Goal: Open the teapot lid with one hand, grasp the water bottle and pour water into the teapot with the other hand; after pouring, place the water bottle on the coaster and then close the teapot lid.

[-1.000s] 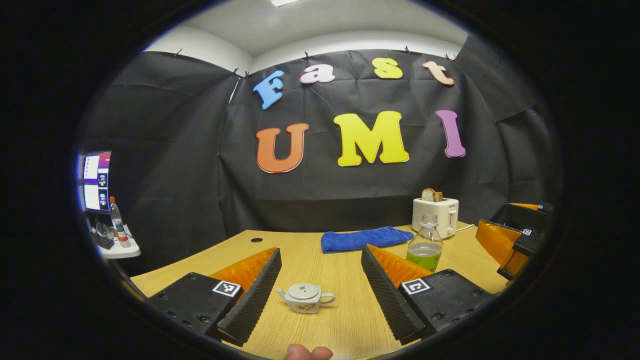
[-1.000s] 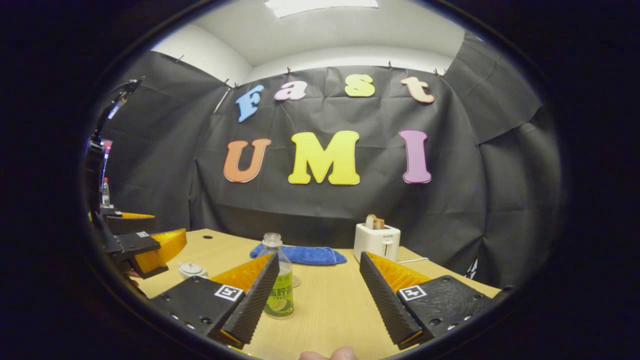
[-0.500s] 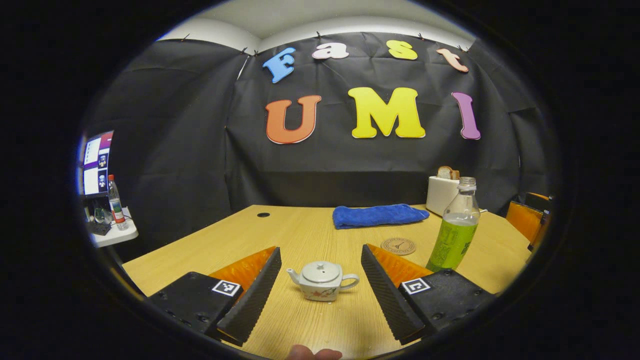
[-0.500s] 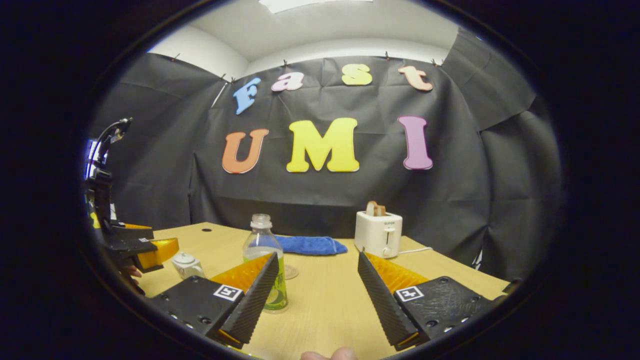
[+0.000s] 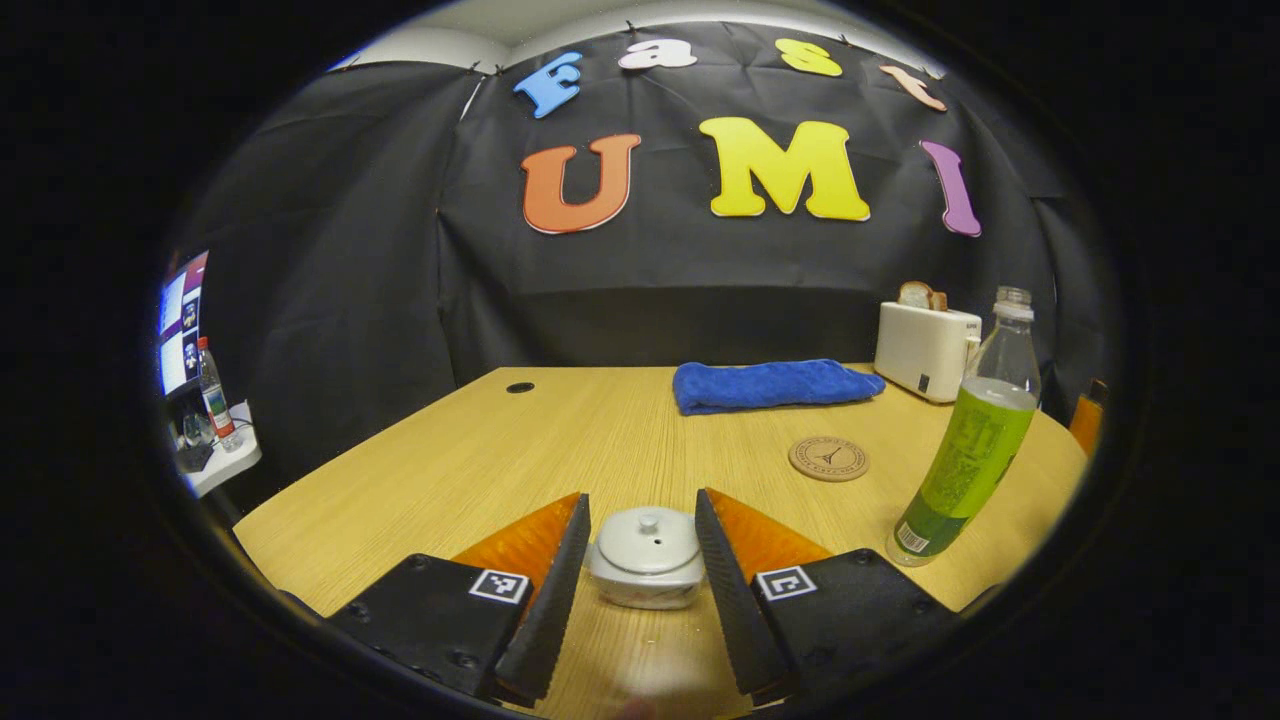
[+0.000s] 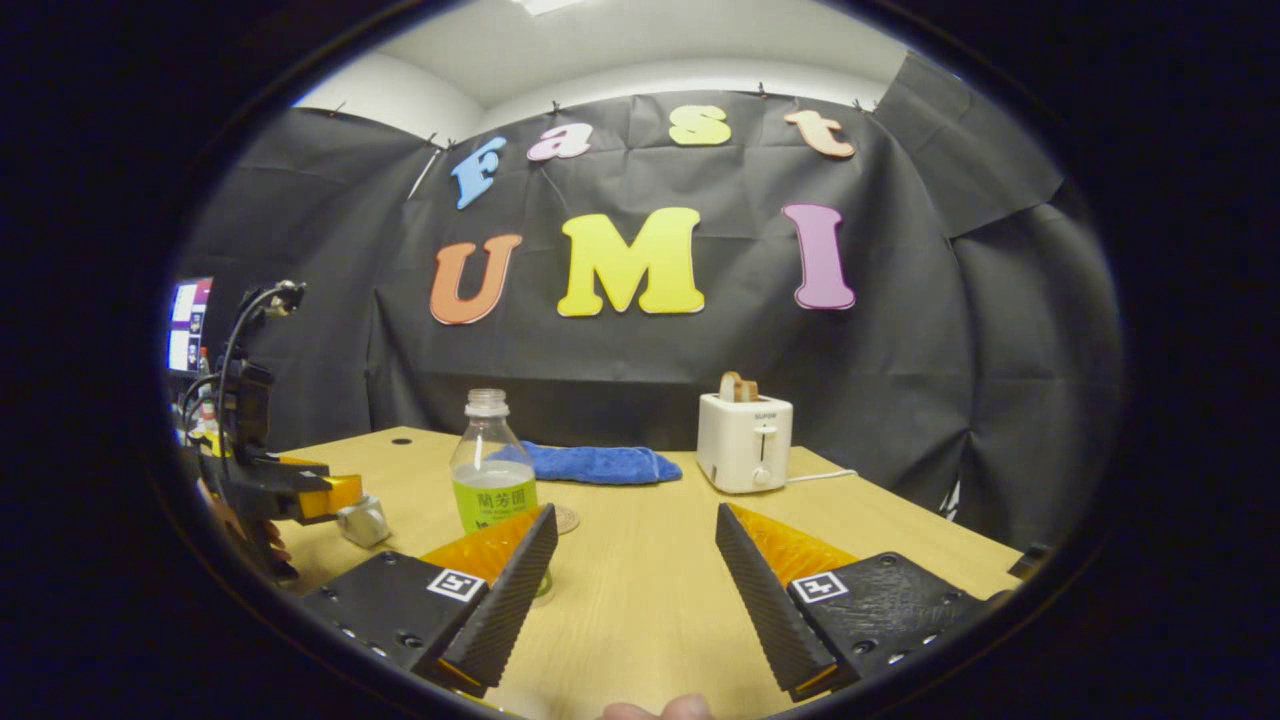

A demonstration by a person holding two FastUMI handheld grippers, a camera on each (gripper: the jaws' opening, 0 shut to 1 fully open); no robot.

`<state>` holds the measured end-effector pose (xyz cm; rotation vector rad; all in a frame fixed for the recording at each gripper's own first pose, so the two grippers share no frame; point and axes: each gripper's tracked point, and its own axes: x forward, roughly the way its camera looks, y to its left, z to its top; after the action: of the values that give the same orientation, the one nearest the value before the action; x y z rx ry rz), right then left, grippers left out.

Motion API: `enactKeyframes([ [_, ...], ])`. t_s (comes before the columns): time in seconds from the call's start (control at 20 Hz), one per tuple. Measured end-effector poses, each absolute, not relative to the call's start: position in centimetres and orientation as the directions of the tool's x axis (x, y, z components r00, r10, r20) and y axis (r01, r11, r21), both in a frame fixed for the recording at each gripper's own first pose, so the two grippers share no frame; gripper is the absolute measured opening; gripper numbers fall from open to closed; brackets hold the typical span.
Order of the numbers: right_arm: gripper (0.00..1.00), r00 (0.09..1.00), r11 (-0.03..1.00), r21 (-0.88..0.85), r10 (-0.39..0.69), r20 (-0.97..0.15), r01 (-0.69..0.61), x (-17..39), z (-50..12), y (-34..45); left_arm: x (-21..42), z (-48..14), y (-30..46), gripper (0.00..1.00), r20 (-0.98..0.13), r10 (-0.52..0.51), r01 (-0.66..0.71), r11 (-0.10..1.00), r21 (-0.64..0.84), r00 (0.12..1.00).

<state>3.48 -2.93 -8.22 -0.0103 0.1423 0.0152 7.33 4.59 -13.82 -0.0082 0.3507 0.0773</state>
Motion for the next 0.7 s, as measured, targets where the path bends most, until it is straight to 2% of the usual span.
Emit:
enactKeyframes([
  [0.15,0.97,0.987,1.000,-0.019,-0.004,-0.158,0.001,3.7,-8.9,-3.7,7.7,-13.3,5.0,0.61,-0.337,0.094,-0.092,0.996,0.021,0.937],
  [0.2,0.95,0.986,1.000,-0.018,-0.005,-0.164,0.002,3.7,-9.1,-3.8,8.0,-13.6,4.9,0.52,-0.346,0.091,-0.090,0.996,0.019,0.934],
  [0.3,0.95,0.986,1.000,-0.015,-0.007,-0.167,0.005,3.8,-9.2,-4.0,8.2,-13.6,4.6,0.40,-0.342,0.085,-0.085,0.996,0.016,0.936],
  [0.65,0.97,0.986,1.000,-0.017,0.013,-0.165,-0.016,4.0,-9.1,-3.5,8.8,-13.3,4.4,0.11,-0.336,0.087,-0.079,0.996,0.038,0.938],
  [0.7,0.95,0.987,1.000,-0.013,0.024,-0.161,-0.026,4.0,-9.1,-3.2,8.8,-13.2,4.4,0.07,-0.331,0.078,-0.072,0.997,0.031,0.940],
])
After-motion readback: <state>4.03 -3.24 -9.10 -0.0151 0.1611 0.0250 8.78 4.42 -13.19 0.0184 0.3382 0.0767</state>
